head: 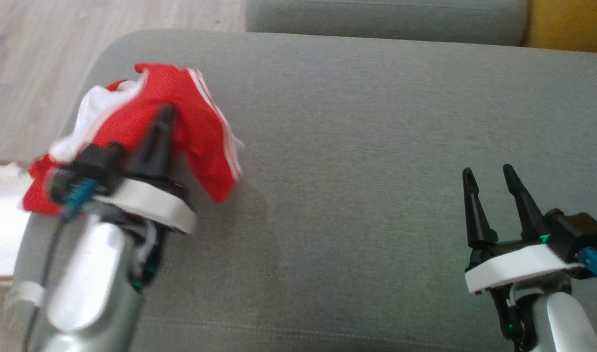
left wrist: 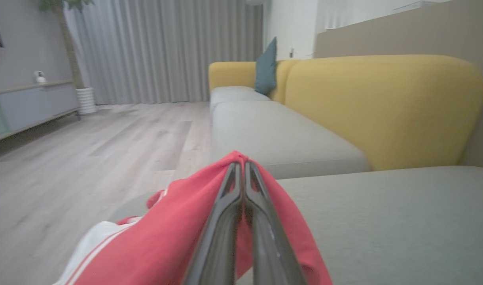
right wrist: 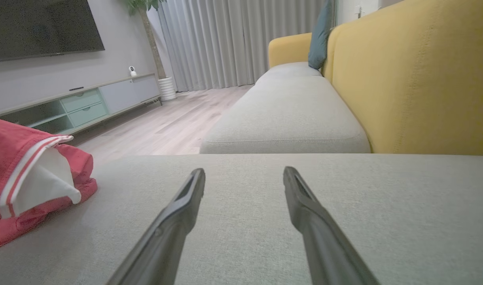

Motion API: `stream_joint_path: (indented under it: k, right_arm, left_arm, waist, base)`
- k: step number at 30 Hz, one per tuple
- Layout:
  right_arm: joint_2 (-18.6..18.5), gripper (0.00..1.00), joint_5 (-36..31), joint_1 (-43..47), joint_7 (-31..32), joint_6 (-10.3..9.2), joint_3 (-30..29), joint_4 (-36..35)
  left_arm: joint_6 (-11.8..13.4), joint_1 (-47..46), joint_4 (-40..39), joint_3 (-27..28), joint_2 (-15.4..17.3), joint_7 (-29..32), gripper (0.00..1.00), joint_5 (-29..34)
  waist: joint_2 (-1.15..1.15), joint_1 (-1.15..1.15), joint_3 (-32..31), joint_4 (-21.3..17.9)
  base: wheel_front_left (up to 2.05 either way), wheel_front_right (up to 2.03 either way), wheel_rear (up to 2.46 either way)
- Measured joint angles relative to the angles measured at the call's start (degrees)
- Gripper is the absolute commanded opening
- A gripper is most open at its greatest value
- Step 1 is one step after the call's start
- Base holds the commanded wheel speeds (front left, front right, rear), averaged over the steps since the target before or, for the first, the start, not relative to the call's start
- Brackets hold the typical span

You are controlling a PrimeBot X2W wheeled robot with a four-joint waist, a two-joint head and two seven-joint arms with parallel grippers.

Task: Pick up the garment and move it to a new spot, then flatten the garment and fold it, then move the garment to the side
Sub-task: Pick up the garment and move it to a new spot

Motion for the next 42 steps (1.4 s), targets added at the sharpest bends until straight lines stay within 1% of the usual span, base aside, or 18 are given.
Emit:
stream_joint_path:
  k: [1, 2, 3, 5, 10, 14, 19, 23, 26, 27, 28, 32, 35, 37, 39, 42]
  right_arm:
    - [0.0, 1.0, 0.0, 0.0, 0.0, 0.0, 0.0, 0.0]
    - [0.0, 1.0, 0.0, 0.2, 0.1, 0.0, -0.1, -0.1]
    - [0.0, 1.0, 0.0, 0.2, 0.3, 0.0, -0.1, -0.5]
    - [0.0, 1.0, 0.0, 0.2, 0.6, 0.0, 0.0, -1.1]
    - [0.0, 1.0, 0.0, 0.1, 1.1, 0.0, 0.2, -2.4]
    - [0.0, 1.0, -0.1, 0.0, 1.5, 0.0, 0.2, -3.6]
    - [0.0, 1.0, -0.1, 0.0, 1.6, 0.0, -0.4, -4.9]
    - [0.0, 1.0, 0.0, 0.0, 1.5, 0.0, -0.7, -5.0]
    - [0.0, 1.0, 0.5, -0.1, 1.1, 0.0, -0.7, -4.8]
    - [0.0, 1.0, 0.6, -0.1, 0.9, 0.0, -0.6, -4.5]
    - [0.0, 1.0, 0.6, -0.2, 0.7, 0.0, -0.6, -4.3]
    - [0.0, 1.0, 0.6, -0.2, 0.4, 0.0, -0.3, -3.3]
    - [0.0, 1.0, 0.6, -0.2, 0.4, 0.0, -0.3, -2.8]
    - [0.0, 1.0, 0.6, -0.2, 0.4, 0.0, -0.3, -2.5]
    - [0.0, 1.0, 0.5, -0.2, 0.4, 0.0, -0.2, -2.3]
    - [0.0, 1.0, 0.1, -0.1, 0.5, 0.0, -0.3, -2.1]
  left_arm:
    - [0.0, 0.0, 0.0, 0.0, 0.0, 0.0, 0.0, 0.0]
    - [0.0, 0.7, -1.3, -1.0, -0.8, 0.4, 0.0, 0.0]
    - [-0.1, 1.2, -3.0, -3.0, -2.5, 1.1, 0.0, 0.0]
    - [-0.6, 1.2, -3.7, -4.4, -3.9, 1.3, 0.0, 0.0]
    - [-1.8, -0.2, -2.5, -7.9, -7.2, 1.5, 0.0, 0.0]
    - [-2.5, -4.4, -1.3, -10.5, -9.4, 1.2, 0.0, 0.0]
    - [-3.1, -8.5, 3.0, -14.1, -11.0, 0.7, 0.0, -0.8]
    - [-4.1, -8.8, 9.0, -17.7, -11.3, 1.1, 0.0, -1.8]
    - [-4.1, -8.8, 12.8, -20.5, -11.3, 1.2, 0.0, -2.3]
    - [-4.1, -8.8, 13.7, -21.1, -11.3, 1.2, 0.43, -2.3]
    - [-4.1, -8.8, 14.3, -21.9, -11.3, 1.1, 1.0, -2.3]
    - [-4.0, -8.8, 14.1, -23.5, -11.3, -0.9, 1.0, -1.2]
    - [-3.2, -8.5, 12.3, -23.9, -11.3, -1.7, 1.0, -0.7]
    - [-2.2, -7.7, 9.4, -23.5, -11.0, -2.2, 1.0, -0.3]
    - [-0.5, -6.2, 6.4, -22.0, -10.4, -2.3, 1.0, -0.2]
    - [2.1, -2.9, 2.5, -18.5, -8.2, -2.4, 1.0, -0.3]
  waist:
    - [0.0, 0.0, 0.0, 0.0]
    - [0.0, 0.0, -0.1, -0.6]
    - [0.0, 0.0, -0.3, -2.0]
    - [0.0, 0.0, -0.3, -3.7]
    - [0.0, 0.0, 0.1, -9.0]
    - [0.0, 0.0, 0.9, -13.6]
    - [0.0, 0.0, 3.0, -18.6]
    - [0.0, 0.01, 5.8, -20.6]
    - [0.0, 0.01, 7.5, -21.4]
    - [0.0, 0.02, 7.9, -21.5]
    - [0.0, 0.02, 8.1, -21.4]
    - [0.0, 0.01, 7.7, -20.0]
    - [0.0, 0.01, 7.1, -19.1]
    - [0.0, 0.0, 6.4, -18.0]
    - [0.0, 0.0, 5.6, -16.8]
    - [0.0, 0.0, 4.4, -14.8]
  base:
    - [0.0, 0.0, 0.0]
    - [0.0, 0.0, 0.0]
    - [0.0, 0.0, 0.0]
    - [0.0, 0.0, 0.0]
    - [0.0, 0.0, 0.0]
    - [0.0, 0.0, 0.0]
    - [0.0, 0.0, 0.0]
    - [0.0, 0.0, 0.0]
    - [0.0, 0.0, 0.0]
    - [0.0, 0.0, 0.0]
    - [0.0, 0.0, 0.0]
    - [0.0, 0.0, 0.0]
    - [0.0, 0.0, 0.0]
    - [0.0, 0.0, 0.0]
    - [0.0, 0.0, 0.0]
    - [0.0, 0.0, 0.0]
